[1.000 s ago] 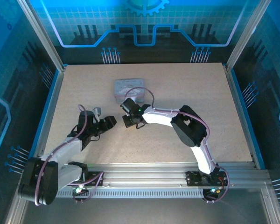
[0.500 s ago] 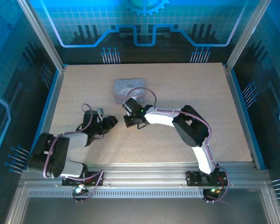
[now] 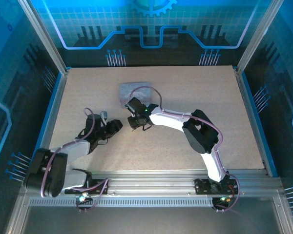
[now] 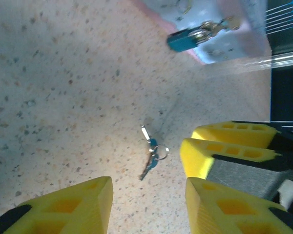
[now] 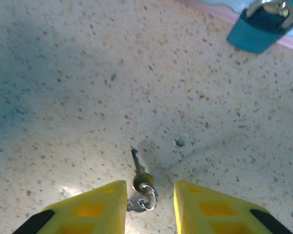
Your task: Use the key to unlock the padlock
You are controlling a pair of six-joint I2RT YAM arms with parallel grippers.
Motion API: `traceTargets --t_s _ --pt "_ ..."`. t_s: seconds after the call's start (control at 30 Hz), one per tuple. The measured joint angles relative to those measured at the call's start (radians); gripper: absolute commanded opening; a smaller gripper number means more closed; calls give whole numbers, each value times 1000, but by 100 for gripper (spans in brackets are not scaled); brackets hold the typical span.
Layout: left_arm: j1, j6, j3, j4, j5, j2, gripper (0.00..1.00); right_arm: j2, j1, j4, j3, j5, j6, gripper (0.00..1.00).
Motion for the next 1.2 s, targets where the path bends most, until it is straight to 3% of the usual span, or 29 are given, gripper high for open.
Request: traceTargets --t_s 0.23,0.73,1.2 --pt "0 50 15 -106 -44 -105 46 55 0 -65 78 -39 -26 35" --pt "0 84 15 -172 -64 -124 47 134 0 -207 176 -54 -73 30" --pt "0 92 15 -196 -82 -160 48 256 31 -380 375 48 -85 22"
